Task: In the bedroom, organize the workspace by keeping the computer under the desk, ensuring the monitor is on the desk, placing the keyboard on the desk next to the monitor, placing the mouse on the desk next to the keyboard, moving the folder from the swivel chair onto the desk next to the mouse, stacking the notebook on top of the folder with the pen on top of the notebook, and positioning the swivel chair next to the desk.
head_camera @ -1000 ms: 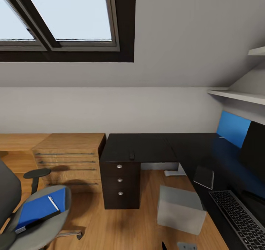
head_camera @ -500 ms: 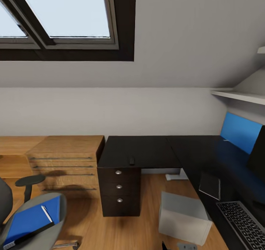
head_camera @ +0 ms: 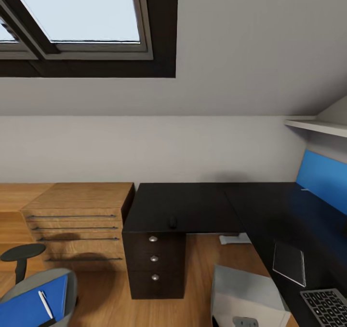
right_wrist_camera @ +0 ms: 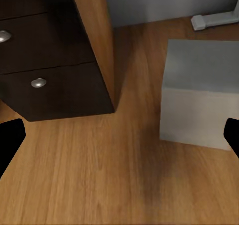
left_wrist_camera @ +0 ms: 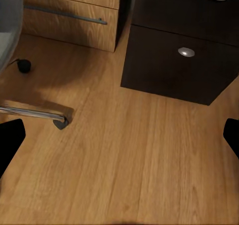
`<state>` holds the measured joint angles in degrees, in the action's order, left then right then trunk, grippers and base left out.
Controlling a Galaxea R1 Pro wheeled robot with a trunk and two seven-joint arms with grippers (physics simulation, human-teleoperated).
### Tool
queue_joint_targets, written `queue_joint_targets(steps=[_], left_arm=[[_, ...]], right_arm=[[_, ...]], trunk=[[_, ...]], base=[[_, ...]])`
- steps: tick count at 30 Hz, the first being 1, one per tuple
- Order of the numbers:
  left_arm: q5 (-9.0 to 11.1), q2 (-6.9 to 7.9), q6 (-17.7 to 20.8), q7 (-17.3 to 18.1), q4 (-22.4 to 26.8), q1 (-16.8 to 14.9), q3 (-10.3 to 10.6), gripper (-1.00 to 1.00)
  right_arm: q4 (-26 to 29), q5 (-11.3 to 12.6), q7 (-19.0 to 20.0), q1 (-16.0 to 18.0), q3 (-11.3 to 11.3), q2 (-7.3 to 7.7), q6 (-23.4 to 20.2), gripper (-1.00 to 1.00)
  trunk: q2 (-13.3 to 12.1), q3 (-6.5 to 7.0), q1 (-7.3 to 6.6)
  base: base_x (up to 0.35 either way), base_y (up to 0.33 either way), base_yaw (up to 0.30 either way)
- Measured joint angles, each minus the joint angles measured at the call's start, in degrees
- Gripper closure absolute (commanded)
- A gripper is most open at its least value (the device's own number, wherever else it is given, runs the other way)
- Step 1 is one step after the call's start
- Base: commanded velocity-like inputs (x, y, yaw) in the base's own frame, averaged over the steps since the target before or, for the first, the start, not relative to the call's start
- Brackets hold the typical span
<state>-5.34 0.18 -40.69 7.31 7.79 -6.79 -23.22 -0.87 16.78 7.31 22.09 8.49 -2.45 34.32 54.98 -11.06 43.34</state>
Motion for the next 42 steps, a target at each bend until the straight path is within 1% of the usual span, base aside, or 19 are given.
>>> queue_joint_targets(steps=[9, 11, 13, 16, 19, 22, 23, 26, 27, 30, 32, 33, 34, 35, 36, 37, 38, 40, 42], left_arm=[[0.00, 0.00, 0.08, 0.00, -0.01, 0.01, -0.01, -1.00], [0.00, 0.00, 0.02, -0.01, -0.01, 0.05, -0.01, -1.00], [0.00, 0.00, 0.01, -0.01, 0.00, 0.04, -0.01, -1.00], [0.00, 0.00, 0.00, -0.01, -0.01, 0.02, -0.01, -1.00], [0.00, 0.00, 0.00, -0.01, -0.01, 0.00, -0.01, -1.00], [0.00, 0.00, 0.00, -0.05, -0.02, -0.01, -0.01, -1.00], [0.00, 0.00, 0.00, -0.04, -0.01, 0.01, -0.01, -1.00], [0.01, -0.01, -0.02, -0.06, 0.00, 0.00, -0.06, -1.00], [0.03, -0.01, -0.01, -0.06, 0.00, 0.00, -0.07, -1.00], [0.10, 0.00, -0.06, -0.09, 0.01, 0.00, -0.09, -1.00], [0.14, -0.02, -0.07, -0.10, 0.02, 0.01, -0.13, -1.00], [0.15, -0.04, -0.08, -0.10, 0.02, 0.02, -0.14, -1.00], [0.15, -0.05, -0.08, -0.10, 0.02, 0.01, -0.15, -1.00], [0.16, -0.11, -0.08, -0.10, 0.04, 0.01, -0.15, -1.00], [0.17, -0.13, -0.08, -0.08, 0.04, 0.01, -0.16, -1.00], [0.18, -0.11, -0.08, -0.06, 0.02, 0.00, -0.17, -1.00], [0.19, -0.10, -0.12, -0.08, 0.01, 0.01, -0.18, -1.00], [0.20, -0.09, -0.15, -0.08, 0.00, 0.00, -0.18, -1.00], [0.18, -0.10, -0.16, -0.06, -0.01, -0.01, -0.18, -1.00]], right_arm=[[0.10, -0.09, 0.06, 0.00, 0.03, 0.04, 0.05, -1.00], [0.77, -0.16, -0.03, 0.02, 0.69, -0.26, 0.05, -1.00], [2.00, -0.15, -0.18, 0.06, 0.86, -0.29, -0.13, -1.00], [7.06, -0.19, -1.46, 0.09, 1.07, -0.23, -1.60, -1.00], [16.99, -0.42, -3.70, 0.10, 1.19, 0.29, -9.48, -1.00], [29.71, -1.98, -6.08, 0.11, 1.22, 1.95, -20.99, -1.00], [31.96, -2.26, -6.54, 0.10, 1.20, 2.22, -23.04, -1.00], [44.31, -3.36, -9.40, 0.12, 0.87, 3.48, -33.47, -1.00], [46.51, -3.36, -9.90, 0.12, 0.83, 3.89, -35.09, -1.00], [58.29, -3.40, -12.07, 0.12, 0.49, 7.67, -46.14, -1.00], [66.58, -3.40, -13.05, 0.12, -1.38, 9.84, -54.12, -1.00], [70.00, -3.41, -13.55, 0.12, -3.18, 10.50, -58.07, -1.00], [71.46, -3.38, -13.76, 0.11, -4.37, 10.75, -60.03, -1.00], [74.11, -3.62, -14.08, 0.13, -8.76, 11.62, -65.20, -1.00], [74.94, -3.60, -14.03, 0.12, -13.06, 12.34, -67.63, -1.00], [74.76, -3.72, -13.47, 0.12, -18.19, 13.13, -69.62, -1.00], [73.98, -3.60, -12.75, 0.11, -21.18, 13.51, -70.38, -1.00], [72.25, -3.77, -10.36, 0.11, -24.40, 14.82, -71.08, -1.00], [71.34, -3.65, -9.29, 0.11, -25.22, 15.91, -71.07, -1.00]], trunk=[[0.00, 0.00, 0.02], [-0.01, 0.00, 0.03], [-0.01, 0.00, 0.03], [-0.01, 0.01, 0.03], [-0.01, 0.00, 0.03], [-0.01, 0.01, 0.03], [-0.01, 0.00, 0.03], [-0.01, 0.01, 0.02], [-0.01, 0.01, 0.03], [-0.01, 0.01, 0.02], [-0.01, 0.01, 0.02], [-0.01, 0.01, 0.02], [-0.01, 0.01, 0.02], [-0.01, 0.01, 0.02], [-0.01, 0.01, 0.02], [-0.01, 0.01, 0.03], [-0.01, 0.00, 0.03], [-0.01, 0.00, 0.02], [0.00, 0.00, 0.01]], base=[[0.169, 0.000, 0.000], [0.007, 0.000, 0.000], [0.003, 0.000, 0.000], [0.001, 0.000, 0.000], [0.000, 0.000, 0.000], [0.000, 0.000, 0.000], [0.000, 0.000, 0.000], [0.000, 0.000, 0.000], [0.000, 0.000, 0.000], [0.000, 0.000, 0.000], [0.000, 0.000, 0.000], [0.000, 0.000, 0.000], [0.000, 0.000, 0.000], [0.000, 0.000, 0.000], [0.000, 0.000, 0.000], [0.000, 0.000, 0.000], [0.017, 0.000, 0.000], [0.087, -0.003, 0.000], [0.155, -0.042, 0.000]])
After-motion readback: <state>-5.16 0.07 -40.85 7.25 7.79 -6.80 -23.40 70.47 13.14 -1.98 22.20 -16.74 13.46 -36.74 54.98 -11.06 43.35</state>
